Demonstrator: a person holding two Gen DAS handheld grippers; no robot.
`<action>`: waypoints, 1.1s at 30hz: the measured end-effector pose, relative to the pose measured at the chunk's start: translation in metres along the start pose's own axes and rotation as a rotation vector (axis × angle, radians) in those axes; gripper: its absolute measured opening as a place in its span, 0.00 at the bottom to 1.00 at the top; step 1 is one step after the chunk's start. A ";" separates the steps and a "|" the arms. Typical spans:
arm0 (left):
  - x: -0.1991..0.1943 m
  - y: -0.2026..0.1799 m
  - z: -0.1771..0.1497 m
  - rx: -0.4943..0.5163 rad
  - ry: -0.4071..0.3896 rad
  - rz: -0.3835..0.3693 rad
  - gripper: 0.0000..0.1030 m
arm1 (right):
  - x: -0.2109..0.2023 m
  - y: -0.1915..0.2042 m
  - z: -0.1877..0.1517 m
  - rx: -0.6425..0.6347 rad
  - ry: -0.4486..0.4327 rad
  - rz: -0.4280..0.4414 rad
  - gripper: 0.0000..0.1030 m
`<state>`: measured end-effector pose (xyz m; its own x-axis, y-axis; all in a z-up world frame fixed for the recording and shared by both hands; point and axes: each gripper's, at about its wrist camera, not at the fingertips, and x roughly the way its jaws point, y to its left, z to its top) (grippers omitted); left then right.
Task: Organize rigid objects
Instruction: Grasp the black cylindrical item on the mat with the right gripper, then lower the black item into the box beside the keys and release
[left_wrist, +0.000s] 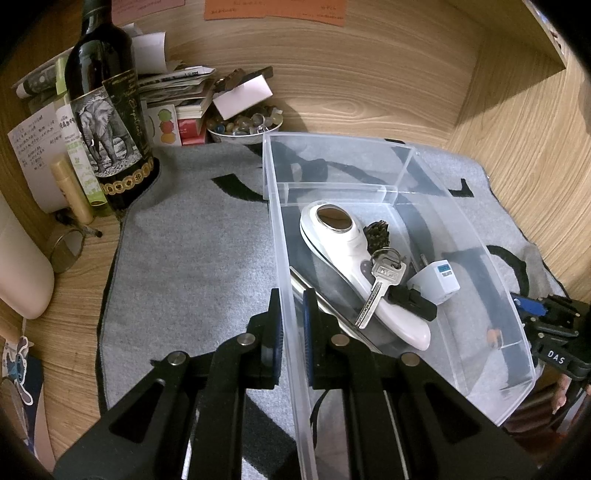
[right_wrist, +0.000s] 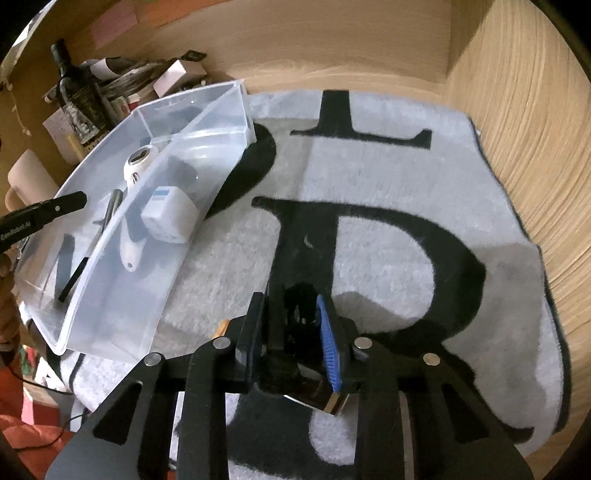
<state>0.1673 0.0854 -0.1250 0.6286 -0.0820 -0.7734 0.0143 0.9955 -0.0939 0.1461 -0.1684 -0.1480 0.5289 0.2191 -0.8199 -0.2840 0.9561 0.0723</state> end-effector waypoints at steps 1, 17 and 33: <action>0.000 0.000 -0.001 0.000 0.000 0.000 0.08 | -0.001 0.000 0.001 -0.008 -0.009 0.001 0.25; 0.000 0.000 -0.001 -0.001 0.000 0.000 0.08 | -0.039 0.031 0.057 -0.123 -0.189 -0.003 0.25; 0.000 0.000 -0.001 0.000 -0.001 -0.001 0.08 | -0.024 0.101 0.098 -0.295 -0.221 0.082 0.25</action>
<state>0.1663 0.0857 -0.1257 0.6297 -0.0828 -0.7724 0.0151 0.9954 -0.0944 0.1833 -0.0582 -0.0650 0.6456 0.3605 -0.6732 -0.5338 0.8435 -0.0602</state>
